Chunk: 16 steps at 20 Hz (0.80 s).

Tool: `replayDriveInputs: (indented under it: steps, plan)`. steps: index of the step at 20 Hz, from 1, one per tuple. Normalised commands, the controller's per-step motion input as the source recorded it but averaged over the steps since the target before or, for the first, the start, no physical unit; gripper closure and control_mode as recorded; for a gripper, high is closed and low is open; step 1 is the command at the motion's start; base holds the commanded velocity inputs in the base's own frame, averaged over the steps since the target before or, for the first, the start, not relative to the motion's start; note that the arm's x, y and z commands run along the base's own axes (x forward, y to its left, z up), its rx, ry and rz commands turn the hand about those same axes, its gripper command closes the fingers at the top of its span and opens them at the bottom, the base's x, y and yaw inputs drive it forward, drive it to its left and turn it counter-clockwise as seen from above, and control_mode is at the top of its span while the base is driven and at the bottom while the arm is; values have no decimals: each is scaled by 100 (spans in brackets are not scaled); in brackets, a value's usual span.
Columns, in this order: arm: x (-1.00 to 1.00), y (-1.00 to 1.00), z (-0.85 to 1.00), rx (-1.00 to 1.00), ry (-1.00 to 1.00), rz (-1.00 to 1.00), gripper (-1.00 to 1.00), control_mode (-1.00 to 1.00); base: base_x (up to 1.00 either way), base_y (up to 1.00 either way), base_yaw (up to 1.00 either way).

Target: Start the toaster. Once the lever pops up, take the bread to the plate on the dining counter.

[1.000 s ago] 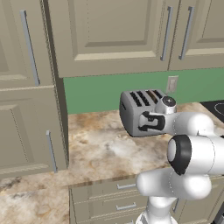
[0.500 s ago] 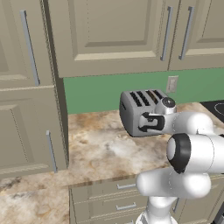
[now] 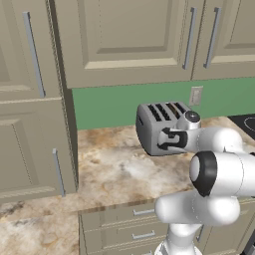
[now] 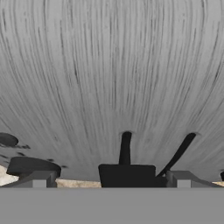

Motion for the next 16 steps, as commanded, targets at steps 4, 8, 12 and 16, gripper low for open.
replayDriveInputs:
  steps: [4, 8, 12, 16]
  plan:
    - [0, 0, -9, 0, 0, 0, -100, -100, 0, 0, 0]
    - [0, 0, -10, 0, 0, 0, -100, -100, 0, 0, 0]
    - [-1, 0, -14, 0, 0, 0, -100, -100, 0, 0, 0]
    - [-2, 0, -17, 0, 0, 0, -100, -100, 0, 0, 0]
